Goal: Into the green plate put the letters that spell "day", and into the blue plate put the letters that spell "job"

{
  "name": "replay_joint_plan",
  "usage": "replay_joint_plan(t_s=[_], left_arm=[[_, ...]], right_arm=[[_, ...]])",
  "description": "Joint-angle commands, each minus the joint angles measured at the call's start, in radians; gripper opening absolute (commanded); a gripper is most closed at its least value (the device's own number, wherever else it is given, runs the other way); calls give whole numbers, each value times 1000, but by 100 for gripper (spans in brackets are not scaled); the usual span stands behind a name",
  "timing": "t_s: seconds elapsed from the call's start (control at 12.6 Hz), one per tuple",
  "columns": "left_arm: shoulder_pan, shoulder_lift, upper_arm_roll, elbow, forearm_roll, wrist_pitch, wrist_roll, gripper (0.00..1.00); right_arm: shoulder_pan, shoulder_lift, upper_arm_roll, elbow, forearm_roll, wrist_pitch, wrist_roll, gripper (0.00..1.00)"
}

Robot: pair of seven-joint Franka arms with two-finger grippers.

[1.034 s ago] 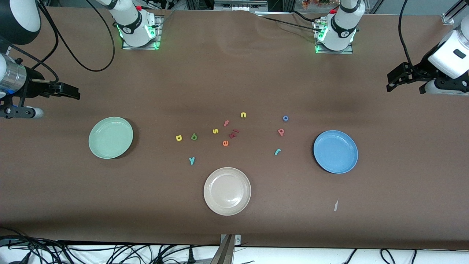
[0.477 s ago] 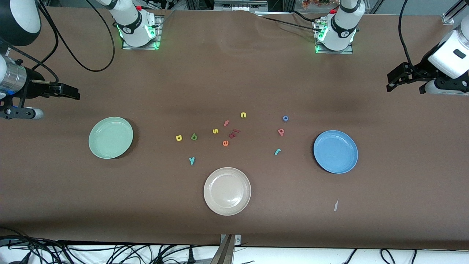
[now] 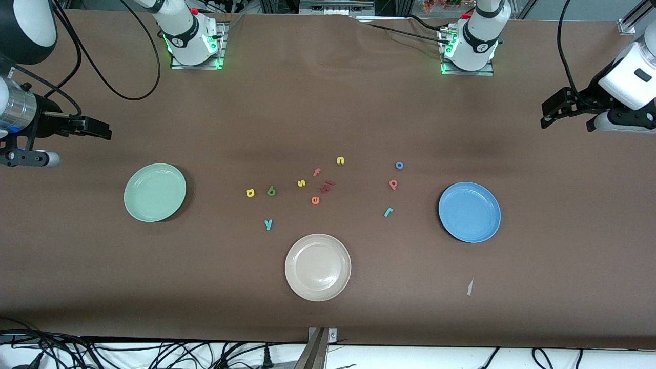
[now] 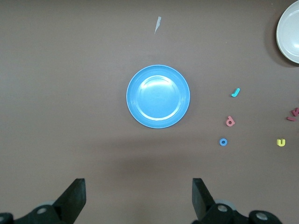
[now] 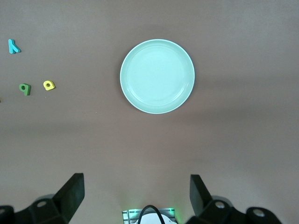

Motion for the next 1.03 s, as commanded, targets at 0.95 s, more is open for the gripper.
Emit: replay_joint_plan(t_s=[0.95], left_arm=[[2, 8, 0, 22, -17, -16, 9, 100]], right_arm=[[4, -5, -1, -7, -9, 5, 29, 100]])
